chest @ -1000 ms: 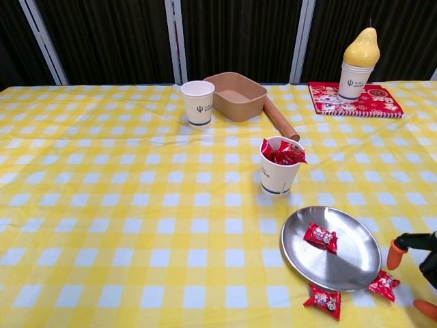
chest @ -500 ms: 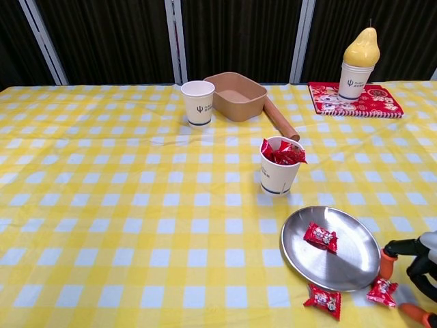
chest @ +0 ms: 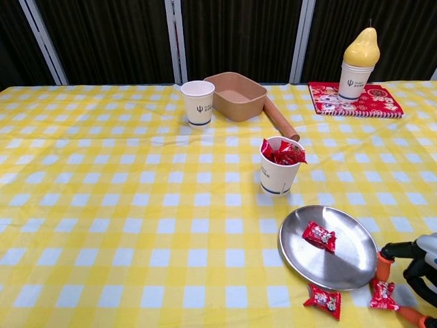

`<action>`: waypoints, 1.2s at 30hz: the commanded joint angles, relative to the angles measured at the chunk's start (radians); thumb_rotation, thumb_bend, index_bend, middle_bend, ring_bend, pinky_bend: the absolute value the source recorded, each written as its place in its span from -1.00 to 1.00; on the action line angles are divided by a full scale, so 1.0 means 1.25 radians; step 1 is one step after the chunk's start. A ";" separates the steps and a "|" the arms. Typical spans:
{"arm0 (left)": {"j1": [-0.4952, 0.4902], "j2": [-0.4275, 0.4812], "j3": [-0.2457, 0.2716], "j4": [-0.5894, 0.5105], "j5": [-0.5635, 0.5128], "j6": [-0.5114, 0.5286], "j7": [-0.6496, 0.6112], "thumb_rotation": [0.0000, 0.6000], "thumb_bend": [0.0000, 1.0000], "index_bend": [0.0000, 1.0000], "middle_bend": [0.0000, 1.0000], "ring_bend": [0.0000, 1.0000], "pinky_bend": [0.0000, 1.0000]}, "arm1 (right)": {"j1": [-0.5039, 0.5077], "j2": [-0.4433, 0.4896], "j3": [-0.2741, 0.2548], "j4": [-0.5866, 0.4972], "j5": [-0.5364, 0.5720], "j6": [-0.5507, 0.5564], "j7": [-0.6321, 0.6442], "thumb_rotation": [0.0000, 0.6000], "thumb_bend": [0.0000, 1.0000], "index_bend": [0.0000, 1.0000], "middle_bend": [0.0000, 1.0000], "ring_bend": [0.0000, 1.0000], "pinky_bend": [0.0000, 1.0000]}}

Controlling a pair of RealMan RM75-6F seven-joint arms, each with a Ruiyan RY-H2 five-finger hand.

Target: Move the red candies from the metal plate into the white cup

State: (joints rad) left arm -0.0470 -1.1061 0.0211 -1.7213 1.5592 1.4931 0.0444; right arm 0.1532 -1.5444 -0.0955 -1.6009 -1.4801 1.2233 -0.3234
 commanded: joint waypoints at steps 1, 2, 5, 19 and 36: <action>0.000 0.000 0.000 0.000 -0.001 0.000 0.000 1.00 -1.00 -1.00 -1.00 -1.00 -1.00 | 0.000 0.000 -0.001 0.000 0.000 -0.001 0.000 1.00 -0.24 -0.05 0.65 0.75 0.90; 0.000 0.000 0.000 0.000 -0.001 -0.001 -0.001 1.00 -1.00 -1.00 -1.00 -1.00 -1.00 | 0.000 0.000 -0.001 0.000 0.000 -0.001 0.000 1.00 -0.23 -0.02 0.65 0.75 0.90; 0.000 0.000 -0.001 0.000 -0.001 0.000 -0.001 1.00 -1.00 -1.00 -1.00 -1.00 -1.00 | 0.000 0.000 -0.002 -0.001 -0.001 -0.001 0.001 1.00 -0.14 0.06 0.65 0.75 0.90; 0.000 0.000 -0.002 0.001 -0.001 0.001 -0.003 1.00 -1.00 -1.00 -1.00 -1.00 -1.00 | -0.001 0.001 -0.001 -0.003 -0.003 0.003 0.004 1.00 0.03 0.15 0.65 0.75 0.90; 0.000 0.002 -0.002 0.001 -0.001 0.002 -0.004 1.00 -1.00 -1.00 -1.00 -1.00 -1.00 | -0.003 -0.004 -0.005 -0.003 -0.011 0.005 0.007 1.00 0.13 0.30 0.65 0.75 0.90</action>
State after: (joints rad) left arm -0.0468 -1.1041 0.0181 -1.7203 1.5578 1.4949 0.0391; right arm 0.1499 -1.5489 -0.1018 -1.6051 -1.4934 1.2293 -0.3155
